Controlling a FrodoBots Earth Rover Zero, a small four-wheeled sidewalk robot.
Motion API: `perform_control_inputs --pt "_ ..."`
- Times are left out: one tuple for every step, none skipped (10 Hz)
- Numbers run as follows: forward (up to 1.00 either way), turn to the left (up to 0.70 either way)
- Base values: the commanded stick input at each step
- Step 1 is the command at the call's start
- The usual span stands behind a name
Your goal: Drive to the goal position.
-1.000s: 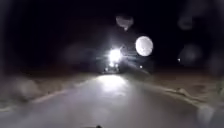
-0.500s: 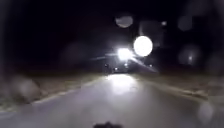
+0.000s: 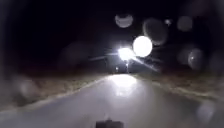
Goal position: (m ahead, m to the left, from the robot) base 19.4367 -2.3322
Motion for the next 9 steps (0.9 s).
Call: perform_control_inputs --pt "0.85 0.03" --pt "0.85 0.02" --pt "0.85 0.0" --pt "0.85 -0.02" --pt "0.85 -0.04" --pt "0.85 -0.04" --pt "0.85 -0.03" --pt "0.85 -0.03" --pt "0.85 -0.01"
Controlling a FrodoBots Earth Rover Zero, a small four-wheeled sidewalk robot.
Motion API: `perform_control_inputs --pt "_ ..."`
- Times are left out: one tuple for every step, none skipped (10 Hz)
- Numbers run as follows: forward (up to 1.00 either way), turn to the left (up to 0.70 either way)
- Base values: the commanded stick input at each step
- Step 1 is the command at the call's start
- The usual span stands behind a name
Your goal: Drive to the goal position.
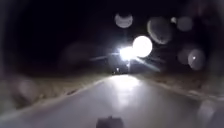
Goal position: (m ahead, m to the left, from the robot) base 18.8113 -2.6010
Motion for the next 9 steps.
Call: perform_control_inputs --pt "0.85 0.0" --pt "0.85 0.0" --pt "0.85 -0.02" --pt "0.85 -0.03" --pt "0.85 -0.02" --pt "0.85 -0.01" --pt "0.85 0.0" --pt "0.85 0.0" --pt "0.85 0.0"
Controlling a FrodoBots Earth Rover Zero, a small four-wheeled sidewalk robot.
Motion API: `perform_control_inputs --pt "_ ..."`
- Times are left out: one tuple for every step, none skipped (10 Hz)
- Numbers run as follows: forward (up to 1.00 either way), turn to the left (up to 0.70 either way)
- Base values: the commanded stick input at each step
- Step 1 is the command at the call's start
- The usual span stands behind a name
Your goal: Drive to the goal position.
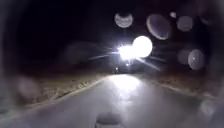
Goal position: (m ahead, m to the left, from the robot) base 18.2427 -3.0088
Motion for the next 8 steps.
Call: perform_control_inputs --pt "0.85 0.0" --pt "0.85 0.0" --pt "0.85 0.0" --pt "0.85 0.0" --pt "0.85 0.0" --pt "0.85 -0.01" --pt "0.85 -0.02" --pt "0.85 -0.03"
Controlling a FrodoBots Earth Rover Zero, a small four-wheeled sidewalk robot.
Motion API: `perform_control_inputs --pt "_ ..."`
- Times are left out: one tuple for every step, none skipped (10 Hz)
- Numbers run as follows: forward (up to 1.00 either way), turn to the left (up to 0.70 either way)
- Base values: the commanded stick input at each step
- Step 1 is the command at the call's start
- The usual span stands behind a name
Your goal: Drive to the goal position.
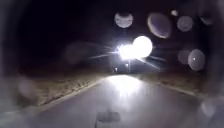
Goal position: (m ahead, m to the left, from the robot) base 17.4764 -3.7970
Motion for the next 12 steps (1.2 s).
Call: perform_control_inputs --pt "0.85 -0.03" --pt "0.85 -0.03" --pt "0.85 -0.05" --pt "0.85 -0.05" --pt "0.85 -0.05" --pt "0.85 -0.04" --pt "0.85 -0.04" --pt "0.85 -0.05" --pt "0.85 -0.05" --pt "0.85 -0.03" --pt "0.85 -0.03" --pt "0.85 -0.02"
